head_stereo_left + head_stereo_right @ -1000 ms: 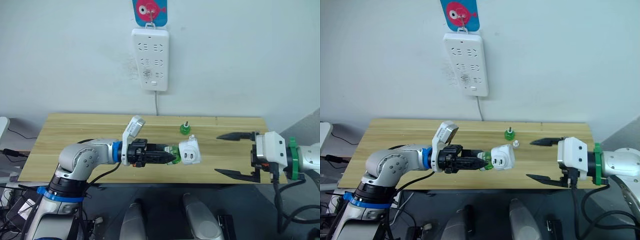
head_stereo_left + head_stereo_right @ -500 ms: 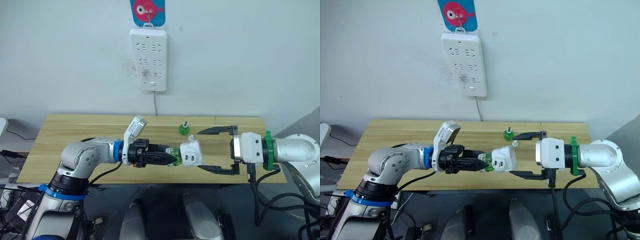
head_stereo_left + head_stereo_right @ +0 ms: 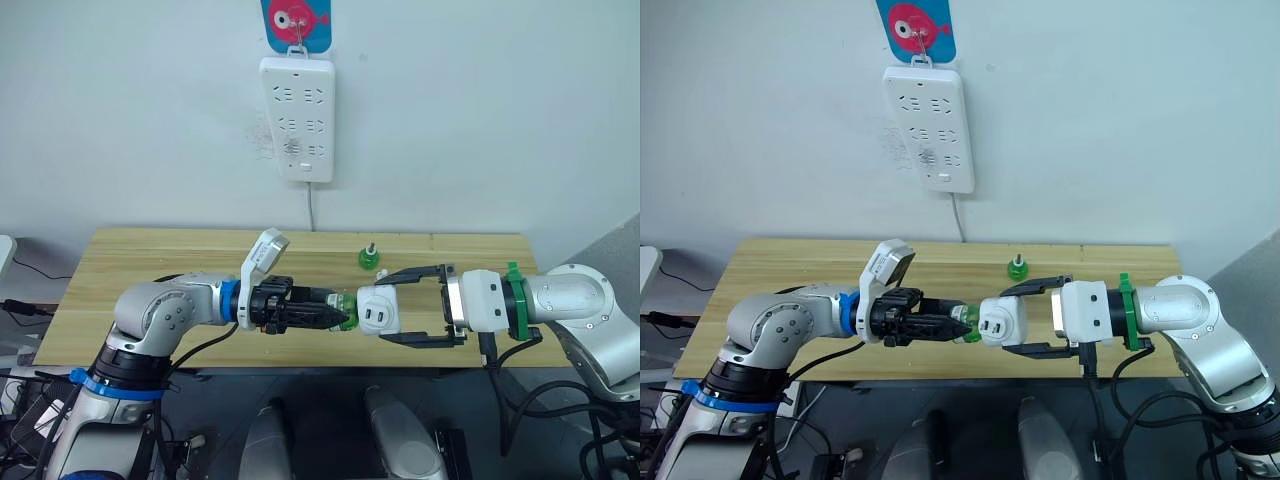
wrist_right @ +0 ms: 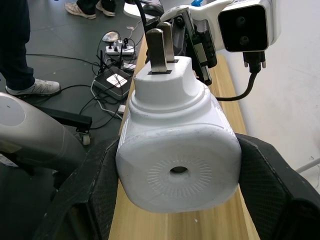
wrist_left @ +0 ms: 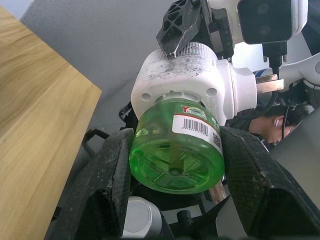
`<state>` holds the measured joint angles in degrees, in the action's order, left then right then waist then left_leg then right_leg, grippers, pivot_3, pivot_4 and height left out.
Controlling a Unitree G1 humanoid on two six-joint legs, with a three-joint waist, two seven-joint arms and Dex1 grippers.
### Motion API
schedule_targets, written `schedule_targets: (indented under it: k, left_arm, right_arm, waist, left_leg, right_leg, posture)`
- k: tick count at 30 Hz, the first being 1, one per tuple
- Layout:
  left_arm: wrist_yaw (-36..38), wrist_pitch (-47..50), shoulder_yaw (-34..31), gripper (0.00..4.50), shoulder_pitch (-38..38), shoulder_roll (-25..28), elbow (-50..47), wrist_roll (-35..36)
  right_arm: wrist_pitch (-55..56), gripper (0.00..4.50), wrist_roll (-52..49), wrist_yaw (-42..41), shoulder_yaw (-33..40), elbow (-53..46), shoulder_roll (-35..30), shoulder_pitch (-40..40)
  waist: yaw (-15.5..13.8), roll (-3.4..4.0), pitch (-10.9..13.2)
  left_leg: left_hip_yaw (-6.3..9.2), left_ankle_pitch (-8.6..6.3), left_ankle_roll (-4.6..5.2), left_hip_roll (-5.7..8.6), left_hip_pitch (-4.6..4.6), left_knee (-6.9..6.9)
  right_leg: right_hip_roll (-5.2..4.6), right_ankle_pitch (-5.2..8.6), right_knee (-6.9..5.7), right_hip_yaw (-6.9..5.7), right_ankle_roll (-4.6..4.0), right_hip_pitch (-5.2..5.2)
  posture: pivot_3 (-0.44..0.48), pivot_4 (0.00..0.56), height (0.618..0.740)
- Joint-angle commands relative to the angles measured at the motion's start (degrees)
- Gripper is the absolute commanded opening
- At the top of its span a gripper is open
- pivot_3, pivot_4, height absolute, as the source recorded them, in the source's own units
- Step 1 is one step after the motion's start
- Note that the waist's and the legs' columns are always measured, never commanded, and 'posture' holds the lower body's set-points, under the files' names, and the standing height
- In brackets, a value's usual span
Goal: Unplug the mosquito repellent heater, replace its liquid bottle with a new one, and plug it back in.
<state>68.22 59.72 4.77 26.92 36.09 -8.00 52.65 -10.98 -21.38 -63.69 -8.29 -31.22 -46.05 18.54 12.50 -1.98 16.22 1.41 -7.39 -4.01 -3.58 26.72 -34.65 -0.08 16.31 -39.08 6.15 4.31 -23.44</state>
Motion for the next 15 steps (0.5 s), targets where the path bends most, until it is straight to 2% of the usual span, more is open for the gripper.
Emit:
schedule_targets:
  k: [1,5,8,11,15]
  left_arm:
    - [-1.1,-1.62,0.59,2.35,-0.72,-1.38,-3.06,-0.69]
    - [-1.28,-7.39,1.55,2.35,-1.15,-1.87,-3.14,-5.56]
    - [-0.62,-13.01,2.36,3.32,-1.67,-2.14,-3.48,-9.21]
    - [-0.1,-25.49,3.26,4.29,-3.47,-2.1,-3.97,-17.01]
    - [2.56,-43.24,4.08,4.33,-5.8,0.15,-3.0,-27.36]
  right_arm:
    - [1.17,3.0,-0.69,0.68,1.21,-1.84,0.79,-0.69]
    - [0.79,3.0,-1.27,0.73,2.0,-2.0,0.59,-2.29]
    - [0.56,3.0,-1.44,0.86,2.51,-2.02,0.55,-3.15]
    - [-0.48,3.0,-1.83,1.37,3.12,-1.91,0.36,-3.93]
    - [-4.69,3.0,-2.92,2.24,4.5,-2.37,-1.19,-5.0]
  waist:
    - [-0.02,0.0,0.0]
    - [-0.08,0.0,0.0]
    - [-0.2,0.0,0.0]
    - [-0.34,0.0,0.0]
    - [-0.34,0.0,0.0]
  left_leg:
    - [0.0,0.0,0.0,0.0,0.0,0.0]
    - [0.0,0.0,0.0,0.0,0.0,0.0]
    - [0.01,0.0,0.0,0.0,0.0,0.0]
    - [-0.01,0.0,0.0,0.0,-0.01,-0.01]
    - [-0.04,0.0,0.0,-0.01,-0.03,0.01]
  right_leg:
    - [0.0,0.0,0.0,0.0,0.0,0.0]
    - [0.0,0.0,0.0,-0.01,0.0,0.01]
    - [0.0,0.0,0.0,-0.01,-0.01,0.01]
    - [0.0,0.0,0.0,0.01,-0.01,0.02]
    - [0.0,0.0,0.01,0.04,-0.02,0.02]
  posture:
    - [-0.312,0.267,0.724]
    - [-0.309,0.271,0.724]
    - [-0.31,0.274,0.724]
    - [-0.318,0.277,0.724]
    - [-0.316,0.281,0.724]
